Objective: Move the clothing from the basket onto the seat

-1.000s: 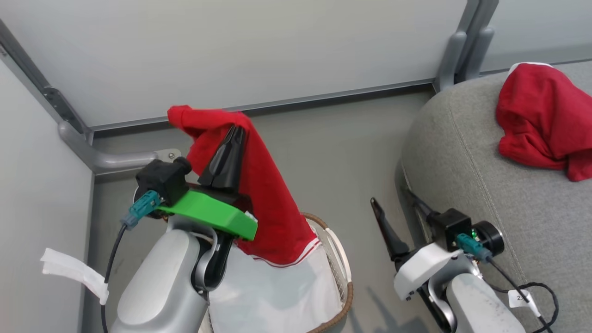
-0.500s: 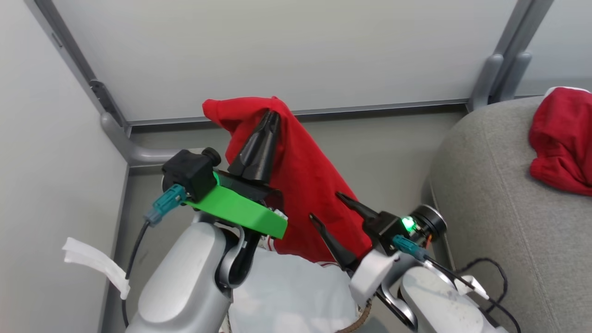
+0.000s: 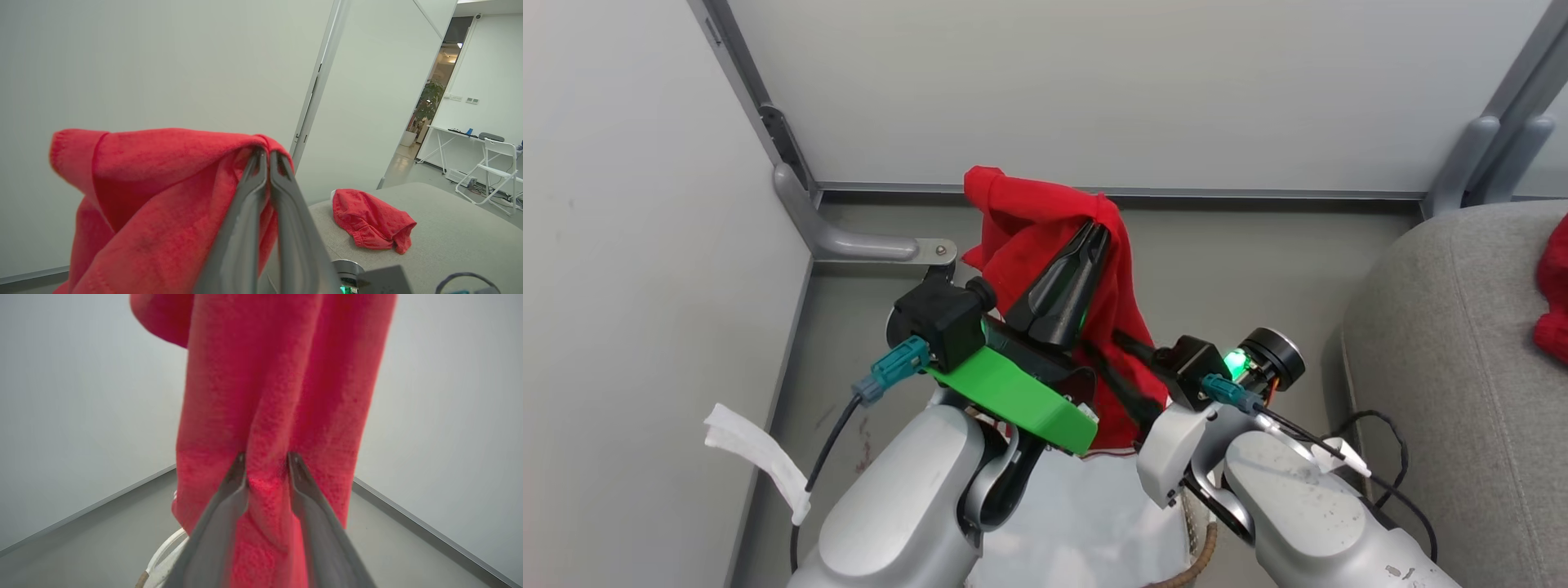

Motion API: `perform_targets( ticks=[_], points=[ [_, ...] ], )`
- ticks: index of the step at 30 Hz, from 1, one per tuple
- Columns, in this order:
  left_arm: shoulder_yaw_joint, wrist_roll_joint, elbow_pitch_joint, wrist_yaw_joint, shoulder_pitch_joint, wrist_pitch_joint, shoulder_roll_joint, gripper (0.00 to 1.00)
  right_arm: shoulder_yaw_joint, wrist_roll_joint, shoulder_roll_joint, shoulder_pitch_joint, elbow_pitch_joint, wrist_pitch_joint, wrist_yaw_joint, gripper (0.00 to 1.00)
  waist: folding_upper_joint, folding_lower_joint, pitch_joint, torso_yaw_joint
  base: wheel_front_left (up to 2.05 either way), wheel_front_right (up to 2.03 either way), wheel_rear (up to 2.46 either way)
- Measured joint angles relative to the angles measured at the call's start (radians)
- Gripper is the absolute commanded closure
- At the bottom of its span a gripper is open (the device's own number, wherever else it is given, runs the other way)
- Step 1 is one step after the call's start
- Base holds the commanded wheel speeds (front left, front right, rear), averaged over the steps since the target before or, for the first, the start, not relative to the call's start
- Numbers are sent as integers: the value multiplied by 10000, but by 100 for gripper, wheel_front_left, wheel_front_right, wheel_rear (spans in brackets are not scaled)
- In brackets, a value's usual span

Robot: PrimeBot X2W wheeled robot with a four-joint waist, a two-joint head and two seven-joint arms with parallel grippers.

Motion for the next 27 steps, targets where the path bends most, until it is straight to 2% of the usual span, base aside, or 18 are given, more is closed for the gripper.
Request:
perform_targets(
  ticks=[6, 13, 14, 15, 16, 23, 27],
  points=[
    [-6, -50, 67, 0, -25, 0, -2, 100, 115, 309, 6, -143, 113, 0, 0, 100, 0, 0, 116, 202, 0, 0, 0],
    [341, -13, 79, 0, -28, 0, -12, 100, -84, 382, 0, -129, -84, 0, 0, 100, 0, 0, 192, -10, 0, 0, 0],
    [364, 6, 86, 0, -23, -2, -12, 96, -107, 382, 2, -111, -132, 0, 0, 100, 0, 0, 200, -59, 0, 0, 0],
    [405, 75, 111, 0, -2, -2, -13, 67, -138, 382, 10, -64, -194, 0, 0, 100, 0, 0, 211, -125, 0, 0, 0],
    [441, 150, 180, 0, 15, -2, -15, 0, -171, 380, 10, -3, -247, 0, 0, 100, 0, 0, 224, -197, 0, 0, 0],
    [882, 836, 514, 0, 226, -10, 61, 0, -533, 416, 4, 456, -1043, 2, 0, 100, 0, 0, 340, -912, 0, 0, 0],
    [1141, 1091, 679, 0, 451, -8, 345, 0, -731, 474, 8, 794, -1603, 4, 0, 100, 0, 0, 414, -1551, 0, 0, 0]
  ],
)
